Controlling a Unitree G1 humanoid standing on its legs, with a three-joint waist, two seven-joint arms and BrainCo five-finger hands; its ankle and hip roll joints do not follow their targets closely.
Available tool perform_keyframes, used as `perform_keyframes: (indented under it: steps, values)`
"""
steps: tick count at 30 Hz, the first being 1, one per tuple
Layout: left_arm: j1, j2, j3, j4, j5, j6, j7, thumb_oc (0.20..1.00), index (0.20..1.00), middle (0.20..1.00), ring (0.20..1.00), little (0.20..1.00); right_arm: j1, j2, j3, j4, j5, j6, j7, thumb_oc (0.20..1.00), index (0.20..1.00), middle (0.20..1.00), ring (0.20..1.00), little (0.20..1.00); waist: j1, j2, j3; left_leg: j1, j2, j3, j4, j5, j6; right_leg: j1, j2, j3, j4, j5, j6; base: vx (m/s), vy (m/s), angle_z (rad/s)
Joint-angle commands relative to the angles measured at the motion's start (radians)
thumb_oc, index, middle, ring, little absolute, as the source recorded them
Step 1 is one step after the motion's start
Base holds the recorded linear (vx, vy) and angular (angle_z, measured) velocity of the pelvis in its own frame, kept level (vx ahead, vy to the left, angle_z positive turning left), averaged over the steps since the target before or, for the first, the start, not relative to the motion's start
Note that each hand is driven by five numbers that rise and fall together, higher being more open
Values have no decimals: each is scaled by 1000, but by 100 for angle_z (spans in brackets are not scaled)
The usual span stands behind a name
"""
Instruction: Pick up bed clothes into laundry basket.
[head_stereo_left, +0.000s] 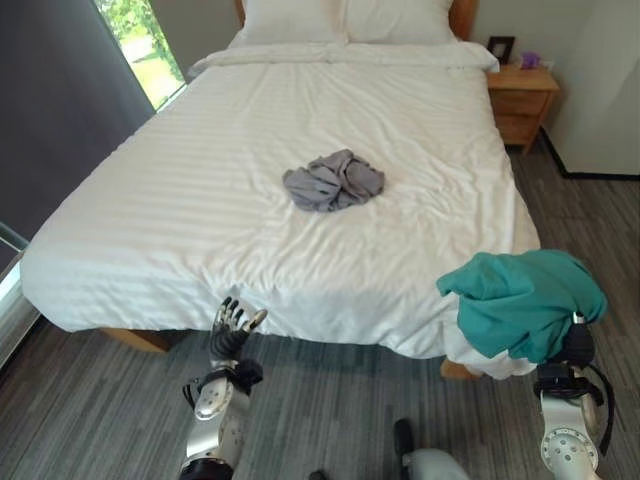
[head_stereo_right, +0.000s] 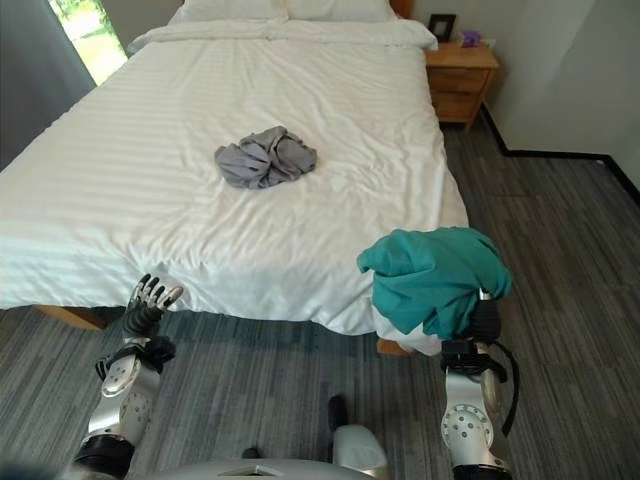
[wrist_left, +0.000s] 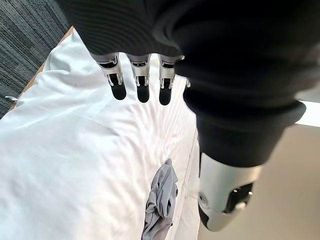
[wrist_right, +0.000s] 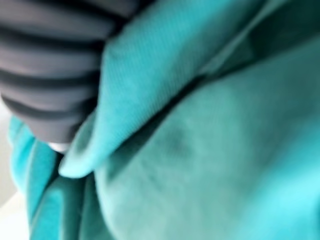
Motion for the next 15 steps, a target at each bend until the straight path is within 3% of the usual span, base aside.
perform_keyframes:
  steps: [1,5,7,11,15]
  values:
    - [-32,68,34,-45,-18,-56,9,1000,1000,1000,1000,1000,-44,-46,-56,-163,-23,-64,13,200,200,200,200,200,-6,15,11,-11,64,-41,-78,181,-12,103,-36,18,80,-158,46,118,48,-26]
    - [-28,96,60,-58,-11,-59,23,1000,1000,1000,1000,1000,-49,-69,-54,-186,-43,-71,3,200,200,200,200,200,9,28,-4,3,154,-23,-310,221,-2,109,-43,66,83,-187,59,170,138,-37]
    - [-61,121,54,-41,-7,-76,35,1000,1000,1000,1000,1000,-49,-90,-51,-198,-59,-80,-6,200,200,200,200,200,-1,60,4,5,193,-4,-436,284,-35,113,-53,92,108,-213,69,224,314,11]
    - [-89,154,38,-20,3,-89,41,1000,1000,1000,1000,1000,-53,-85,-45,-197,-67,-88,-17,200,200,200,200,200,-14,74,-6,17,199,17,-454,269,-49,134,-77,127,94,-221,95,218,308,-14]
    - [-146,233,10,-10,48,-90,50,1000,1000,1000,1000,1000,-71,-68,-25,-210,-75,-97,-26,200,200,200,200,200,-26,67,-18,-2,153,58,-374,177,-23,171,-165,169,48,-177,142,204,334,-36]
